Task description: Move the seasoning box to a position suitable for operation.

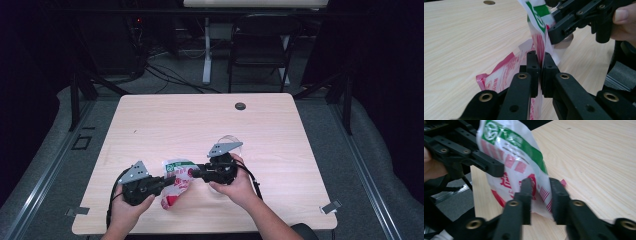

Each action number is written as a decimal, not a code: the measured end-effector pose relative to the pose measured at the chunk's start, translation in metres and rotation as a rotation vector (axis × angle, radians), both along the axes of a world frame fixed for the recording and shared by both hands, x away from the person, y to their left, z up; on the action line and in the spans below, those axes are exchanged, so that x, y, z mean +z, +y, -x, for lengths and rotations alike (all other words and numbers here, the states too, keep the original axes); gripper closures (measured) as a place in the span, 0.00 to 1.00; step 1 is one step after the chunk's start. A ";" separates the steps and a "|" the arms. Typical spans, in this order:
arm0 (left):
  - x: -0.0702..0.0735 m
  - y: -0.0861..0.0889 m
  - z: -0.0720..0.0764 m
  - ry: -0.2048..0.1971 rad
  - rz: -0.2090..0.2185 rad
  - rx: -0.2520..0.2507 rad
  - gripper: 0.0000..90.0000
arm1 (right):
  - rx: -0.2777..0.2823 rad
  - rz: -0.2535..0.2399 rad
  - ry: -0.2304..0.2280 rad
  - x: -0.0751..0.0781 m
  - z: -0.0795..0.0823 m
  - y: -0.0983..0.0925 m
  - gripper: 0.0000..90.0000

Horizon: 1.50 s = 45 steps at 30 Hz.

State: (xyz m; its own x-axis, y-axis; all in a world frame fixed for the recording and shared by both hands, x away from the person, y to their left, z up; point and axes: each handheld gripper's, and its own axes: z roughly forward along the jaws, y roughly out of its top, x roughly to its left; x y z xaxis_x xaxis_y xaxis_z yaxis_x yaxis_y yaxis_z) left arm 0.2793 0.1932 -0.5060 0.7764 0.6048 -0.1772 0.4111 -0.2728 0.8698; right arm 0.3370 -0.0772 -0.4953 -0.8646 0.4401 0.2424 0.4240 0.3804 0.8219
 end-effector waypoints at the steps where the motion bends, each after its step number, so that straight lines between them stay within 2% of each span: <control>1: -0.001 0.000 0.001 0.007 -0.003 0.005 0.95 | 0.004 0.000 0.000 0.000 0.000 0.000 0.88; 4: -0.007 0.000 0.003 0.010 -0.008 0.022 0.87 | 0.028 -0.012 0.003 0.001 0.000 0.000 0.99; 7: -0.012 -0.002 0.005 0.006 -0.019 0.044 0.74 | 0.042 0.001 -0.018 0.003 0.001 0.001 1.00; 9: -0.014 -0.001 0.006 0.014 -0.010 0.051 0.68 | 0.043 -0.002 -0.029 0.005 0.002 0.003 1.00; 12: -0.020 0.000 0.009 -0.009 0.003 0.095 0.54 | 0.042 -0.011 -0.057 0.006 0.003 0.007 1.00; 13: -0.021 0.000 0.009 0.000 0.006 0.098 0.53 | 0.041 -0.017 -0.062 0.007 0.003 0.008 1.00; 14: -0.023 0.001 0.010 0.009 -0.002 0.097 0.53 | 0.041 -0.021 -0.069 0.007 0.003 0.009 1.00; 16: -0.028 0.001 0.011 -0.001 -0.027 0.121 0.50 | 0.043 -0.023 -0.073 0.008 0.003 0.010 1.00; 18: -0.033 0.000 0.012 0.011 -0.034 0.129 0.49 | 0.042 -0.030 -0.077 0.008 0.003 0.011 1.00; 20: -0.038 -0.002 0.012 0.002 -0.041 0.152 0.44 | 0.045 -0.029 -0.080 0.009 0.002 0.012 1.00; 23: -0.046 -0.003 0.011 0.010 -0.099 0.175 0.43 | 0.046 -0.032 -0.083 0.009 0.002 0.013 1.00; 24: -0.048 -0.004 0.010 0.008 -0.104 0.182 0.42 | 0.048 -0.030 -0.084 0.009 0.002 0.012 1.00; 29: -0.055 -0.005 0.007 0.010 -0.091 0.193 0.34 | 0.041 -0.036 -0.083 0.008 0.003 0.012 1.00; 34: -0.061 -0.012 0.008 0.010 -0.167 0.195 0.32 | 0.039 -0.038 -0.082 0.007 0.003 0.010 1.00; 45: -0.070 -0.017 0.002 0.033 -0.207 0.193 0.32 | 0.038 -0.045 -0.084 0.006 0.004 0.009 1.00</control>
State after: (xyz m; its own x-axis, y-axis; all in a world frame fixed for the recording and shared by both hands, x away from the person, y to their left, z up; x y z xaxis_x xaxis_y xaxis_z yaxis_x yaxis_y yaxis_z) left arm 0.2770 0.1759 -0.5760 0.6391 0.7669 -0.0578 0.4998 -0.3571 0.7891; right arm 0.3327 -0.0684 -0.4893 -0.8983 0.3973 0.1875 0.3393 0.3565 0.8705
